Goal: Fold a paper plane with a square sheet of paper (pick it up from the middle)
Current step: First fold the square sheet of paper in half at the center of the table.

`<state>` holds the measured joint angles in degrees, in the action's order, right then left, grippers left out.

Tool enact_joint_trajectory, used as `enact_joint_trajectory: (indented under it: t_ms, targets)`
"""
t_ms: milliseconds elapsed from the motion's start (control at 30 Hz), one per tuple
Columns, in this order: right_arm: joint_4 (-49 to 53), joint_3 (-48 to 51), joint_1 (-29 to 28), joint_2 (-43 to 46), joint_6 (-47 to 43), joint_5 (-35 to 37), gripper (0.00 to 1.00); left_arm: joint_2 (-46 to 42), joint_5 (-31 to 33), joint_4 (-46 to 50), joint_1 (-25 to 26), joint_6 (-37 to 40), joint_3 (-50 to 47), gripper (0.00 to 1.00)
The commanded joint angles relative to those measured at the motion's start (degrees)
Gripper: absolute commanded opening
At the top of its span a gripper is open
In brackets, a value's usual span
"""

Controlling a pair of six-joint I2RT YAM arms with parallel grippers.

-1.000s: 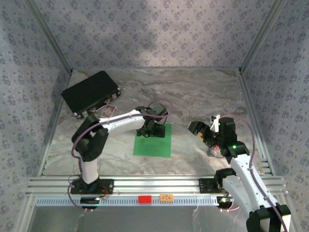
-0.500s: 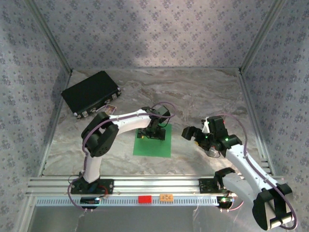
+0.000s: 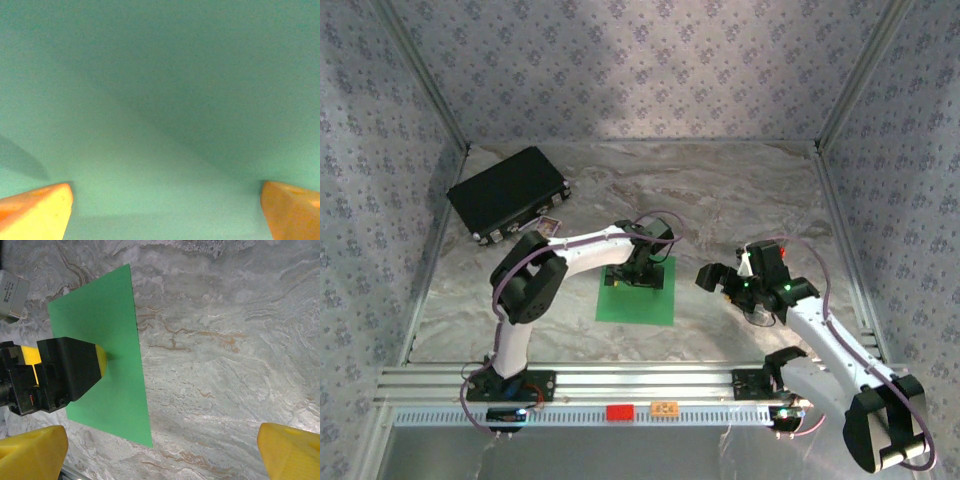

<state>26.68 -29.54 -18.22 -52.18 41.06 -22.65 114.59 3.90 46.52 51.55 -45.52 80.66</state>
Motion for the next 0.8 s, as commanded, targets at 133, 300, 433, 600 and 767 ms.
enact_joint_trajectory:
  t_ms: [133, 300, 433, 600, 767]
  targets:
    - [1.24, -1.31, -0.57, -0.34, -0.72, 1.28, 0.99, 2.15, -0.18, 1.15, 0.48, -0.67, -0.22, 0.96]
    - [1.5, -1.28, -0.52, -0.56, -0.41, 1.79, 0.99, 3.08, -0.53, 0.15, 0.48, -1.04, -2.07, 0.96]
    - [1.45, -1.06, -0.58, -0.82, 0.01, 2.09, 0.99, 3.49, -0.27, -0.62, 0.83, -1.4, -3.12, 0.94]
    - [1.51, -1.31, -0.53, -1.22, 0.1, 2.22, 0.99, 3.62, -0.73, -1.4, 0.92, -1.81, -3.43, 0.92]
    - [1.86, -1.63, -0.57, -1.21, -0.1, 2.43, 0.99, 3.12, -0.65, -1.37, 0.97, -1.59, -3.34, 0.91]
